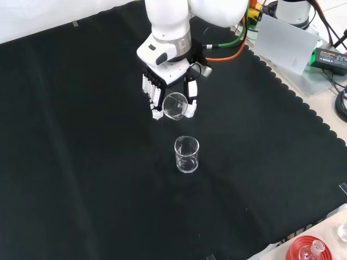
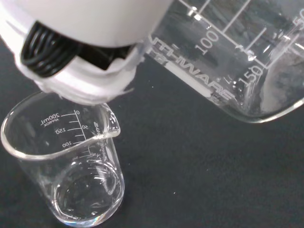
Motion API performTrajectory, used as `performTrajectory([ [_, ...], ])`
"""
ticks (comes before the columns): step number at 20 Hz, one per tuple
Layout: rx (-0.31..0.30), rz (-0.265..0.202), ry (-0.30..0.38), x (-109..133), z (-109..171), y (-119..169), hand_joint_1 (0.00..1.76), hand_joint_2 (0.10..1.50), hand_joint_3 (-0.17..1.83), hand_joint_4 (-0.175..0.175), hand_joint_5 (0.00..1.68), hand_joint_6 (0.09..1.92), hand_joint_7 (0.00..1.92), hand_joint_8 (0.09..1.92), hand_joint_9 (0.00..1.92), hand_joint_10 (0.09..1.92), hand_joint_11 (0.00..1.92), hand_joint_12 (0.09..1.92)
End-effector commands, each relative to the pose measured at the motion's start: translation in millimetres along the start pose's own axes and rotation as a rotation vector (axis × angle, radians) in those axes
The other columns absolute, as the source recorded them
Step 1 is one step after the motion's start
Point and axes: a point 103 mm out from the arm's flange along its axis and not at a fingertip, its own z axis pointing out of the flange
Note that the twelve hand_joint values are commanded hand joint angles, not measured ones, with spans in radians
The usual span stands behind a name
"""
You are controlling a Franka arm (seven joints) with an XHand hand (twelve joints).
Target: Place the beaker back on the table.
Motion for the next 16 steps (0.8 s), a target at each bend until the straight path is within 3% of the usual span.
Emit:
performTrajectory([
  [1,-0.057,0.019,0.075,-1.3,1.1,10.3,1.18,0.6,0.69,0.073,1.4,0.45,1.72,0.09,1.62,0.09,1.31,0.76],
  [12,-0.09,0.065,0.272,-39.2,20.2,21.5,1.18,0.6,0.69,0.067,1.4,0.45,1.72,0.09,1.62,0.09,1.3,0.76],
  [16,-0.094,0.061,0.322,-48.3,27.2,23.8,1.18,0.6,0.69,0.065,1.4,0.45,1.72,0.09,1.62,0.09,1.3,0.76],
])
